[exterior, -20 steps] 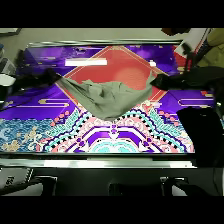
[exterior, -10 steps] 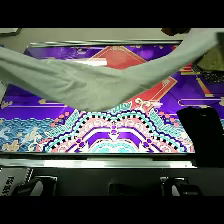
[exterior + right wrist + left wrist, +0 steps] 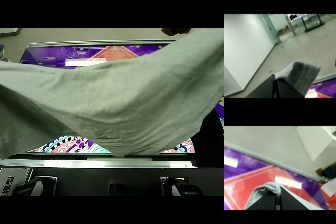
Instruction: Fold the clothes and pants, and hang the long-sleeved shirts on hangers.
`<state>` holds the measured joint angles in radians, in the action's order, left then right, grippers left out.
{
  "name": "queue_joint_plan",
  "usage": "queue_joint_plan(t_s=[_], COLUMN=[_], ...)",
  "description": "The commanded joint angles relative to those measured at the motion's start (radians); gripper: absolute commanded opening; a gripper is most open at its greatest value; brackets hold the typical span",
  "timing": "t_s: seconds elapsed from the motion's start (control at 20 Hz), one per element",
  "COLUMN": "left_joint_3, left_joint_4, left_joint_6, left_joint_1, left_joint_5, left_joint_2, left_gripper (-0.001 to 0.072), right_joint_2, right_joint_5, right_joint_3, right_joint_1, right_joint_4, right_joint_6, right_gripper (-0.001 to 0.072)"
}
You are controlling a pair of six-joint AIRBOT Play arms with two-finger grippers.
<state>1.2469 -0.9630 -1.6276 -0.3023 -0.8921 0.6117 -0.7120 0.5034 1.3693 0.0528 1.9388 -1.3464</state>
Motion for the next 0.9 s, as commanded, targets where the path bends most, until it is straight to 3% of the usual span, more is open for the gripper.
queue_joint_plan(t_s=[0.0,0.2,0.4,0.55,0.75,0.8,0.85], left_joint_3=[-0.092,-0.151,-0.145,-0.145,-0.145,-0.145,-0.145], left_joint_4=[-0.006,-0.006,0.005,0.090,0.108,0.108,0.108], left_joint_6=[-0.019,0.013,0.015,0.015,0.015,0.015,0.014], left_joint_1=[0.011,0.111,0.208,0.231,0.241,0.241,0.240], left_joint_5=[0.003,0.081,0.296,0.417,0.436,0.432,0.428], left_joint_2=[0.143,0.472,0.789,0.912,0.976,0.978,0.975], left_gripper=[0.0016,0.0016,0.0016,0.0016,0.0017,0.0019,0.0035], right_joint_2=[-0.253,-0.578,-0.861,-1.004,-1.056,-1.056,-1.056], right_joint_5=[-0.088,-0.190,-0.248,-0.164,-0.045,0.001,0.069], right_joint_3=[0.009,0.026,0.068,0.105,0.112,0.116,0.126], right_joint_1=[-0.002,-0.031,-0.112,-0.110,-0.110,-0.110,-0.110], right_joint_4=[0.074,0.133,0.129,0.133,0.134,0.134,0.134], right_joint_6=[0.019,0.019,0.001,0.088,0.126,0.132,0.133], right_gripper=[0.0033,0.0033,0.0034,0.0034,0.0036,0.0048,0.0107])
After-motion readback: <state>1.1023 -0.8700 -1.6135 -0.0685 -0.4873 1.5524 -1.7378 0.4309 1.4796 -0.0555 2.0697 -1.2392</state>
